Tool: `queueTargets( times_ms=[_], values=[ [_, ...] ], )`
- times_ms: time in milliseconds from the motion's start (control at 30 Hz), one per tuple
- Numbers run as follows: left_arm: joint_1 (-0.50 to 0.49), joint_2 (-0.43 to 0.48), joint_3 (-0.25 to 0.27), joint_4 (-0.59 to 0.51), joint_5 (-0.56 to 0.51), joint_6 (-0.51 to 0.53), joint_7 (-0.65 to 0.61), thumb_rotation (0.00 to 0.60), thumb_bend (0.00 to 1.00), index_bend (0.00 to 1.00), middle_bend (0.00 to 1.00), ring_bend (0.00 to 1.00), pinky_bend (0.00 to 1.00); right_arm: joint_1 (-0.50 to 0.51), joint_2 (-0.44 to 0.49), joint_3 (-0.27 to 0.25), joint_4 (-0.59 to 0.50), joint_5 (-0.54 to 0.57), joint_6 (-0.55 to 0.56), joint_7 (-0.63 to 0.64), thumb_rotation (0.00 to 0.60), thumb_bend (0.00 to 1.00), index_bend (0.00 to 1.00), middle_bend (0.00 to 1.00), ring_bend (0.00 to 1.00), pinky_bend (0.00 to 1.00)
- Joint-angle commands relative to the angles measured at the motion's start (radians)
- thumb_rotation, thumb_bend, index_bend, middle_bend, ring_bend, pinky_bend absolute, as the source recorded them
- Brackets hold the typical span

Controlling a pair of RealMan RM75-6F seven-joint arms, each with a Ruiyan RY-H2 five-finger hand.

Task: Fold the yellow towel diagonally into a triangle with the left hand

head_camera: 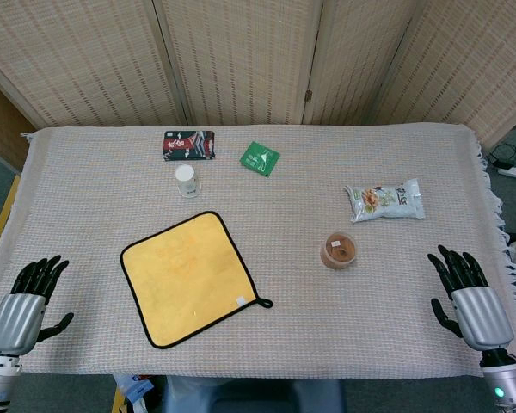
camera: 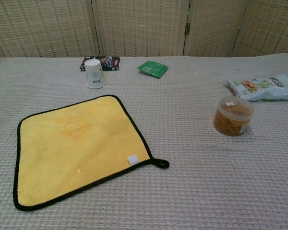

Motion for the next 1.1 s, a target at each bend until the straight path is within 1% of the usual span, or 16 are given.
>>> queueTargets(
  times_ms=[33,233,333,400,433,500,567,600,667,700,767,800,867,933,1033,1100],
  values=[
    [-0.002,-0.004,0.000,0.004,0.005,0.001,0.001,0.600,0.27,0.11,0.08,0.07,0.12,-0.003,0.002,-0.002,0.002,-0.003,0.006,0.003,0.600,0.51,0.00,0.00,0.00,0.00],
    [-0.003,-0.012,0.026,-0.001,0.048,0.002,-0.020,0.600,0.27,0.11,0.08,0.08,0.15,-0.018,0.015,-0.013,-0.007,-0.046,0.049,0.025,0.600,0.51,0.00,0.00,0.00,0.00],
    [0.011,-0.040,0.038,0.038,0.110,0.064,-0.025,0.600,0.27,0.12,0.09,0.09,0.20,-0.029,0.016,-0.021,-0.005,-0.065,0.071,0.027,0.600,0.51,0.00,0.00,0.00,0.00],
    [0.027,-0.074,0.045,0.095,0.161,0.131,-0.039,0.600,0.27,0.16,0.16,0.16,0.27,-0.030,0.015,-0.022,-0.007,-0.071,0.075,0.027,0.600,0.51,0.00,0.00,0.00,0.00],
    [0.035,-0.089,0.052,0.127,0.184,0.156,-0.048,0.600,0.27,0.19,0.22,0.24,0.34,-0.029,0.014,-0.021,-0.008,-0.074,0.075,0.026,0.600,0.51,0.00,0.00,0.00,0.00],
    [0.050,-0.124,0.075,0.205,0.236,0.210,-0.086,0.600,0.27,0.25,0.38,0.44,0.53,-0.027,0.010,-0.020,-0.009,-0.076,0.072,0.020,0.600,0.51,0.00,0.00,0.00,0.00],
    [0.064,-0.157,0.094,0.271,0.265,0.245,-0.126,0.600,0.27,0.32,0.58,0.69,0.77,-0.025,0.007,-0.019,-0.010,-0.076,0.069,0.014,0.600,0.51,0.00,0.00,0.00,0.00],
    [0.072,-0.177,0.106,0.310,0.279,0.261,-0.148,0.600,0.27,0.34,0.65,0.76,0.83,-0.024,0.004,-0.019,-0.010,-0.074,0.066,0.010,0.600,0.51,0.00,0.00,0.00,0.00],
    [0.080,-0.218,0.115,0.388,0.301,0.293,-0.177,0.600,0.27,0.40,0.84,0.92,0.96,-0.021,0.000,-0.018,-0.010,-0.072,0.059,0.001,0.600,0.51,0.00,0.00,0.00,0.00],
    [0.083,-0.237,0.117,0.419,0.307,0.305,-0.190,0.600,0.27,0.43,0.90,0.97,0.99,-0.021,-0.002,-0.018,-0.010,-0.071,0.056,-0.002,0.600,0.51,0.00,0.00,0.00,0.00],
    [0.090,-0.271,0.125,0.475,0.314,0.324,-0.225,0.600,0.26,0.47,0.98,1.00,1.00,-0.019,-0.003,-0.019,-0.011,-0.071,0.051,-0.004,0.600,0.51,0.00,0.00,0.00,0.00],
    [0.094,-0.293,0.130,0.504,0.316,0.333,-0.252,0.600,0.27,0.49,0.99,1.00,1.00,-0.019,-0.003,-0.020,-0.011,-0.072,0.051,-0.004,0.600,0.51,0.00,0.00,0.00,0.00],
    [0.101,-0.327,0.147,0.547,0.321,0.339,-0.295,0.600,0.27,0.53,1.00,1.00,1.00,-0.020,-0.003,-0.018,-0.011,-0.073,0.053,-0.006,0.600,0.51,0.00,0.00,0.00,0.00],
    [0.107,-0.356,0.157,0.582,0.323,0.339,-0.310,0.600,0.26,0.55,1.00,1.00,1.00,-0.019,-0.004,-0.018,-0.011,-0.071,0.052,-0.007,0.600,0.51,0.00,0.00,0.00,0.00],
    [0.111,-0.406,0.167,0.643,0.332,0.331,-0.284,0.600,0.27,0.53,1.00,1.00,1.00,-0.018,-0.006,-0.016,-0.010,-0.066,0.047,-0.011,0.600,0.51,0.00,0.00,0.00,0.00],
    [0.112,-0.433,0.178,0.659,0.328,0.311,-0.299,0.600,0.26,0.54,1.00,1.00,1.00,-0.017,-0.007,-0.016,-0.011,-0.065,0.043,-0.013,0.600,0.51,0.00,0.00,0.00,0.00]
  ],
)
